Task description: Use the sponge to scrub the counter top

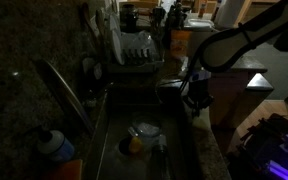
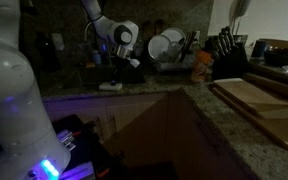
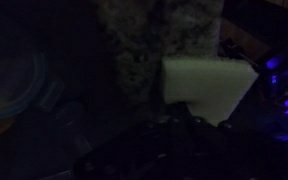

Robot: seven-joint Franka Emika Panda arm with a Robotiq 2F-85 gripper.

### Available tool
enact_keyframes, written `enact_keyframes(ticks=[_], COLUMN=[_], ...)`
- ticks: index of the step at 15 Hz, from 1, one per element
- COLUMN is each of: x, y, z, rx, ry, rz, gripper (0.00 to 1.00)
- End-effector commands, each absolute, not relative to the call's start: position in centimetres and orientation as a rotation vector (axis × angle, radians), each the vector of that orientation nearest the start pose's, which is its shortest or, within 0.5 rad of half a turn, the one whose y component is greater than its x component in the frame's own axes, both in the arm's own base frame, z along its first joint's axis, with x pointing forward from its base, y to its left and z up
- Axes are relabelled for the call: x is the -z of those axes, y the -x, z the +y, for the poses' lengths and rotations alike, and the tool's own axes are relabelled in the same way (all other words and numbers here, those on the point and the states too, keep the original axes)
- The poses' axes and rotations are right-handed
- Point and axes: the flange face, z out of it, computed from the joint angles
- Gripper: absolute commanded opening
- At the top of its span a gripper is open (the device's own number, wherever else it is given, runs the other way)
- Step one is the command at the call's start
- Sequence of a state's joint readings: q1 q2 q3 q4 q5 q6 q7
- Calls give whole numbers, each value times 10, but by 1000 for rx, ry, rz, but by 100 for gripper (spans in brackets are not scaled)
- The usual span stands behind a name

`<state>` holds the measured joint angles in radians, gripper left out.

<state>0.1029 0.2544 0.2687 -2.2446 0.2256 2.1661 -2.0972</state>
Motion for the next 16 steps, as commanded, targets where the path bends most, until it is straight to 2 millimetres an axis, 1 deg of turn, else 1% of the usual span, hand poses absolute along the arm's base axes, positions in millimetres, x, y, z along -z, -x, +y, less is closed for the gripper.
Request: enact_keyframes(ticks=[1, 3, 5, 12, 15, 16], x=[-224, -221, -220, -227, -227, -227], y=[-454, -452, -466, -510, -525, -528], z=[199, 200, 186, 132, 120, 119], rx=[85, 102, 114, 37, -15, -35], ry=[-1411, -1385, -1346, -1270, -1262, -1258], rz=[3346, 3371, 3284, 3041, 2960, 2940], gripper=[0, 0, 0, 0, 0, 0])
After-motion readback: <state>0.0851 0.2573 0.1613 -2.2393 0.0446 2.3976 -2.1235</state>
